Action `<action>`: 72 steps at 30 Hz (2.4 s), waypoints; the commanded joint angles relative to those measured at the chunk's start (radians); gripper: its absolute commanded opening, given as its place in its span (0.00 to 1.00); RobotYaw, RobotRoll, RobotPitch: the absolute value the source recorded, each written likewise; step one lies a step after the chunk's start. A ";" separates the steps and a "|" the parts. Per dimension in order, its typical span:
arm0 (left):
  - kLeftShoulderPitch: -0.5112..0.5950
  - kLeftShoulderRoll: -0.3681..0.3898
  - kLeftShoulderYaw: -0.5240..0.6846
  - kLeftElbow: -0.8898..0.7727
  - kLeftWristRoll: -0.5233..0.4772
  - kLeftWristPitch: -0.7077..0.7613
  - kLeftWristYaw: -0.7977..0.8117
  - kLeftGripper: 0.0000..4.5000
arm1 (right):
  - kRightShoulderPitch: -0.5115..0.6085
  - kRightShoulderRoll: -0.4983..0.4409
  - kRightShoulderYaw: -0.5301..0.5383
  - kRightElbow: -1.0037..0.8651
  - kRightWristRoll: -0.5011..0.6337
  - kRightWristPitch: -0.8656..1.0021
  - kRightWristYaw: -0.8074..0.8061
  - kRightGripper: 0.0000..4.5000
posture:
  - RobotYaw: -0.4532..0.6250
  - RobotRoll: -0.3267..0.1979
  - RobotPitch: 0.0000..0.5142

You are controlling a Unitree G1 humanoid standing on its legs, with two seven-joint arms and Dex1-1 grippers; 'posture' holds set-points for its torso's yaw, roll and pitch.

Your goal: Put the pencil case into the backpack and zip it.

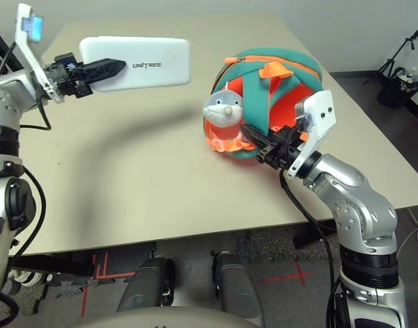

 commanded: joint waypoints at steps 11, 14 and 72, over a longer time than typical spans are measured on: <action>-0.200 -0.090 -0.048 0.300 0.165 -0.275 -0.135 0.29 | -0.027 -0.042 0.003 -0.071 0.104 0.048 0.044 0.03 | 0.46 0.62 0.18; -0.211 -0.097 -0.046 0.315 0.172 -0.278 -0.156 0.29 | -0.043 -0.068 -0.014 -0.090 0.140 0.071 0.048 0.03 | 0.45 0.62 0.18; 0.065 -0.165 -0.066 -0.161 0.148 -0.141 -0.038 1.00 | -0.038 -0.213 0.024 -0.037 0.204 0.096 0.171 0.03 | 0.47 0.62 0.18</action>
